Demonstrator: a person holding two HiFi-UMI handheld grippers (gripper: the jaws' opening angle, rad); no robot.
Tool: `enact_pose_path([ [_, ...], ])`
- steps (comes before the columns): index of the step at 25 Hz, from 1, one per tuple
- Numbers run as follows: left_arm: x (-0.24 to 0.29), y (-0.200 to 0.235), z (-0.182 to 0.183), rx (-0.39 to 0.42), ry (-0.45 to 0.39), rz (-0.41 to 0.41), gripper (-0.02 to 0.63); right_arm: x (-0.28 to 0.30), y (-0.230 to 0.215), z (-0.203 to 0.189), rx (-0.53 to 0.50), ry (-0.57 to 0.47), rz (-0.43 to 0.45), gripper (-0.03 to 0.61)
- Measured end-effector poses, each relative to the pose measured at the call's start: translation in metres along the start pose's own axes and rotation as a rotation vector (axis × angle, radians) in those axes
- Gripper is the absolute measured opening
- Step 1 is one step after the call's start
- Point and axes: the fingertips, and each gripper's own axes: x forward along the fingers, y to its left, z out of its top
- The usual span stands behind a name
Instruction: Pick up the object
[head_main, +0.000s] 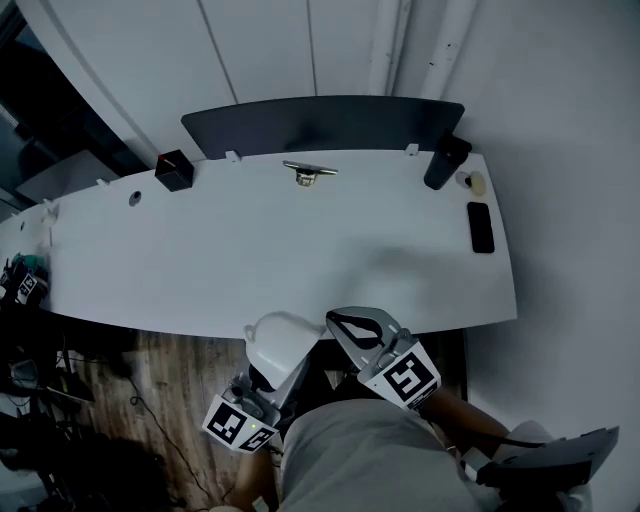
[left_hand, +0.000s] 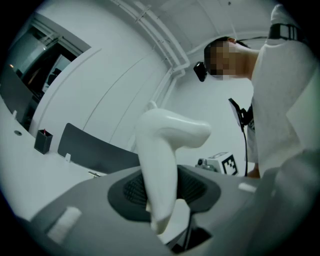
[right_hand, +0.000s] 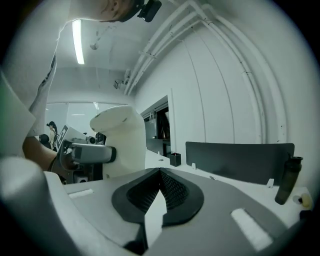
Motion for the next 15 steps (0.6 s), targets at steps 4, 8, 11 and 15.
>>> enact_pose_path([
  [4,-0.016,-0.017,-0.003,0.026,0.006,0.049,0.150,-0.007,0.013,0.000,0.019,-0.013,-0.002,0.002],
  [8,-0.044,-0.032,-0.006,0.030,0.008,0.076,0.150,-0.011,0.036,0.001,0.027,-0.019,-0.008,0.002],
  [11,-0.070,-0.034,-0.005,0.013,-0.005,0.104,0.150,-0.008,0.057,0.005,0.055,-0.002,-0.009,0.002],
  [15,-0.104,-0.033,0.004,0.013,-0.007,0.117,0.150,0.007,0.084,0.013,0.082,0.021,-0.011,0.002],
])
